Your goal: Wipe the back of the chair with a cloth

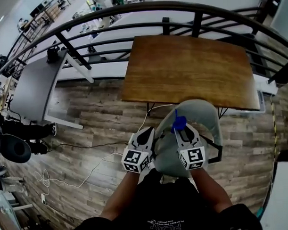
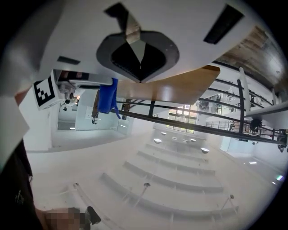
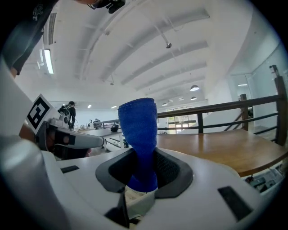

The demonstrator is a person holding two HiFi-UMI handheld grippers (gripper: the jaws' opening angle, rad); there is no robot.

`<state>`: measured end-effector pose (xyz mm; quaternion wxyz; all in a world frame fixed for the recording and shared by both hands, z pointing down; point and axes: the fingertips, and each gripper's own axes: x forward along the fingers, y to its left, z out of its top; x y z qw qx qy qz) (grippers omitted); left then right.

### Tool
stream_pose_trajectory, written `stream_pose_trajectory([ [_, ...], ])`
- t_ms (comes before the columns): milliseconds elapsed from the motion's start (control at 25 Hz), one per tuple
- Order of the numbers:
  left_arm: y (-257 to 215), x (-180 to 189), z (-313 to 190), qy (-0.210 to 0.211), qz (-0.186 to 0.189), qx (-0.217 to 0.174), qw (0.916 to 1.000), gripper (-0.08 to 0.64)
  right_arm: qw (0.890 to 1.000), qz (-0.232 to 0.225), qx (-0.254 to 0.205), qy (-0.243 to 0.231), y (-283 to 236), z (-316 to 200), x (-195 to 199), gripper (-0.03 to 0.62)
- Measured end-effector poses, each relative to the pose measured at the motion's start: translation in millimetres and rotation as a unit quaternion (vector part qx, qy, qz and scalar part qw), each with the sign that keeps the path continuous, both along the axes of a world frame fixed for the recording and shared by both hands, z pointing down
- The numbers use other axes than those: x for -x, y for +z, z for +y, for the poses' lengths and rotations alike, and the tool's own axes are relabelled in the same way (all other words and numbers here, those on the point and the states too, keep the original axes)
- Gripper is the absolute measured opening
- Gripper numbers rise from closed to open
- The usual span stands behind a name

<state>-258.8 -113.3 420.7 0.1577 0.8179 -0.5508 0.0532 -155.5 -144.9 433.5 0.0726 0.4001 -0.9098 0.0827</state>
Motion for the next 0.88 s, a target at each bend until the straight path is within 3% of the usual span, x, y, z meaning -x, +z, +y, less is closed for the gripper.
stream_pose_trajectory([
  [360, 35, -1, -77, 0.083, -0.006, 0.011, 0.9965, 0.006, 0.994, 0.060, 0.026, 0.085, 59, -64, -7, 0.110],
  [640, 76, -19, -106, 0.096, 0.014, 0.028, 0.9949, 0.006, 0.989, 0.072, 0.060, 0.115, 107, -90, -16, 0.110],
  [880, 95, -35, -120, 0.086, 0.031, 0.029, 0.9953, 0.006, 0.988, 0.082, 0.062, 0.117, 129, -111, -15, 0.110],
])
